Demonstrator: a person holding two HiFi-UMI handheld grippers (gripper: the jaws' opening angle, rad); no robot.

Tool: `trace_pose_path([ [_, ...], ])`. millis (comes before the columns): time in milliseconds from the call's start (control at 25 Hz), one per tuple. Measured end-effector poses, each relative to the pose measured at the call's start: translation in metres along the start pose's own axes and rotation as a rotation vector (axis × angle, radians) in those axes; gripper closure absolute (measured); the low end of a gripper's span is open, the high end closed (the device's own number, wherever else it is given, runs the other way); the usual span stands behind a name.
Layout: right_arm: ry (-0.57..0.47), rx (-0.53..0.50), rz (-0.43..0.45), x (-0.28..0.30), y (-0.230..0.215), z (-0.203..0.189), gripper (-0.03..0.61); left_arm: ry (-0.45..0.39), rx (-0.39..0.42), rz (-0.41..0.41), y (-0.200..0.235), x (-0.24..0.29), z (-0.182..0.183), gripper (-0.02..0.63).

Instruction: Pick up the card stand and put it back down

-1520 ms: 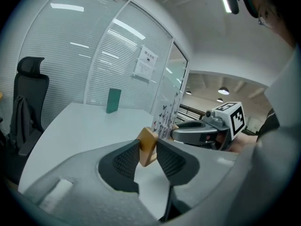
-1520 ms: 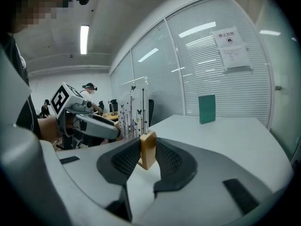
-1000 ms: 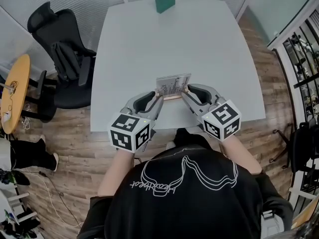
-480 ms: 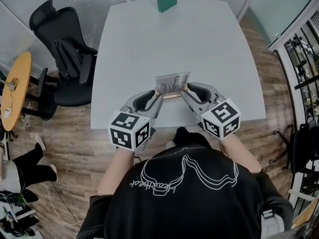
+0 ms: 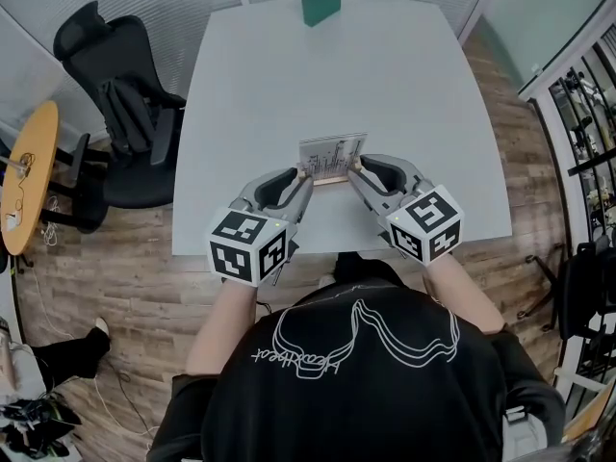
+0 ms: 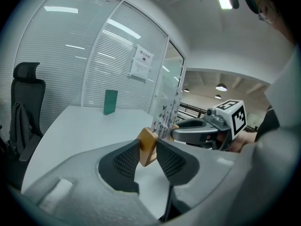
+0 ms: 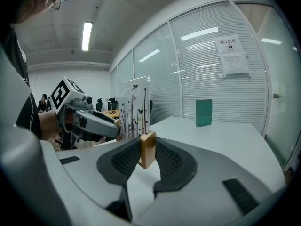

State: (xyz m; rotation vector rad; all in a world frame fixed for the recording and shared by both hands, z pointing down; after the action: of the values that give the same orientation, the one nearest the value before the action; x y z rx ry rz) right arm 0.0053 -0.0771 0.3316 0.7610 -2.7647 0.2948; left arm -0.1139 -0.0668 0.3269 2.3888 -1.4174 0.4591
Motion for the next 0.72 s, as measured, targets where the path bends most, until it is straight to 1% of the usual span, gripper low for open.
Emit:
trace_pose_path([
  [360,0.037,0.018,0.004,0.02,-0.044,-0.004,0.479,0.038,-0.02,0.012,0.015,0.046,0.005,0.497],
  [720,0.091,0.025,0.003,0.049,-0.088,-0.022,0.48,0.089,-0.026,0.024,0.036,0.097,-0.005,0.502],
])
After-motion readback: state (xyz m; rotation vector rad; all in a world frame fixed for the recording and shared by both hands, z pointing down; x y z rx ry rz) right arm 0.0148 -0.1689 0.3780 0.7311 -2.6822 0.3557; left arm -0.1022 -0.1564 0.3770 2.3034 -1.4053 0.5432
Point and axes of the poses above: the fingertips, and each gripper's own axes: x forward along the fingers, y to its left, z out of its top, the point moved 3 cm from there along -x, backward along the fingers, and after that the axes turned 13 degrees about z, right-handed, at the moved point
